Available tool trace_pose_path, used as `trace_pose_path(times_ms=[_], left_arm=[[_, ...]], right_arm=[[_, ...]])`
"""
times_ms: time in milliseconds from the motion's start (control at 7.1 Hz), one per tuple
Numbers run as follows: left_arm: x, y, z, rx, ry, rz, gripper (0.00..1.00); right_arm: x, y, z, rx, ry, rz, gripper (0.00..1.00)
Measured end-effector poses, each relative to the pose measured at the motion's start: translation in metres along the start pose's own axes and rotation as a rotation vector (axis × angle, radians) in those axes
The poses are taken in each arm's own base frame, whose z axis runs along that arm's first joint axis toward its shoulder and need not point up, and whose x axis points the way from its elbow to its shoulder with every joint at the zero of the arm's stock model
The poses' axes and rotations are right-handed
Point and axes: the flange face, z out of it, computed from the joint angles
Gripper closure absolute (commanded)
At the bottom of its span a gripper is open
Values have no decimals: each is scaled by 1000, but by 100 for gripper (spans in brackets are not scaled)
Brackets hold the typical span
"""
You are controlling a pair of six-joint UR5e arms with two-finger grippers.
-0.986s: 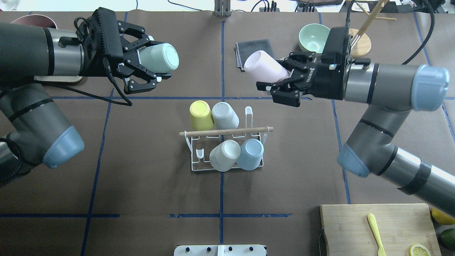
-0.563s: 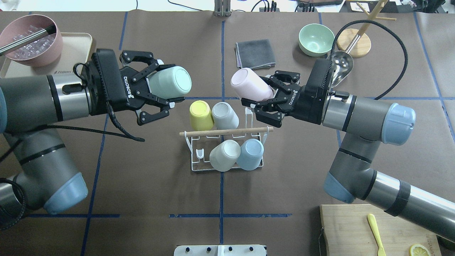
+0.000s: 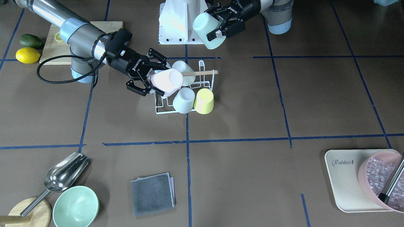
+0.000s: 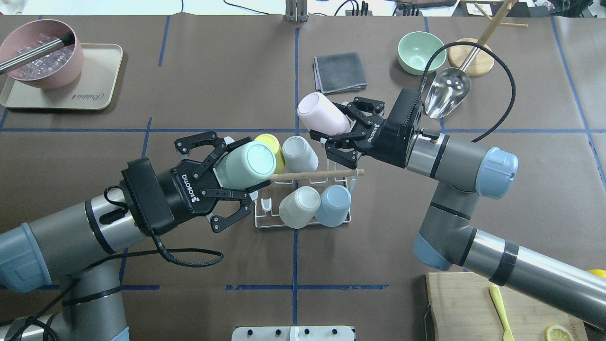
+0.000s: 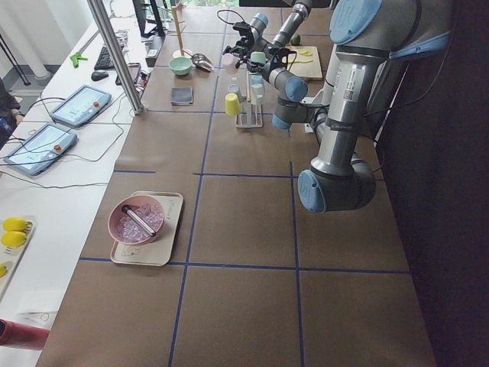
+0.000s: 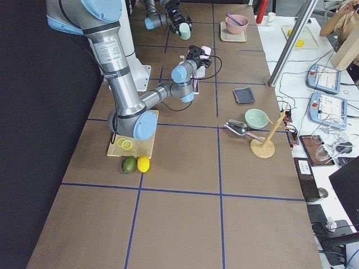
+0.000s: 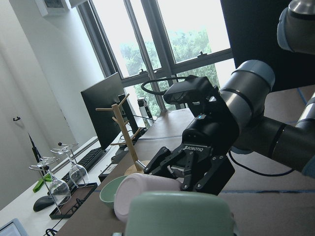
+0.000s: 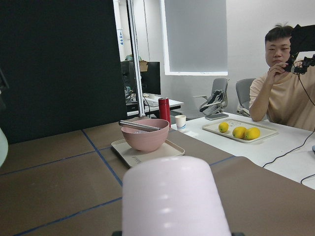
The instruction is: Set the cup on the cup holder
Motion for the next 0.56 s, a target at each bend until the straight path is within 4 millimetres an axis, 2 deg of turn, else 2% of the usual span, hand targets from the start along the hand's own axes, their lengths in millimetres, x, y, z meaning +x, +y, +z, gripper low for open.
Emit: trace_pose_path(times_ms=[141,423,563], left_arm=[[13,21,-4,13,-25,-26,97],[27,71,0,38,-60,-61,98],[32,83,7,47,-68,-88,98]], right_arm=[[-4,12,1,-15,-7,6,92],[-4,22,1,-31,-4,9,90],[-2,25,-1,-37,-2,10,90]])
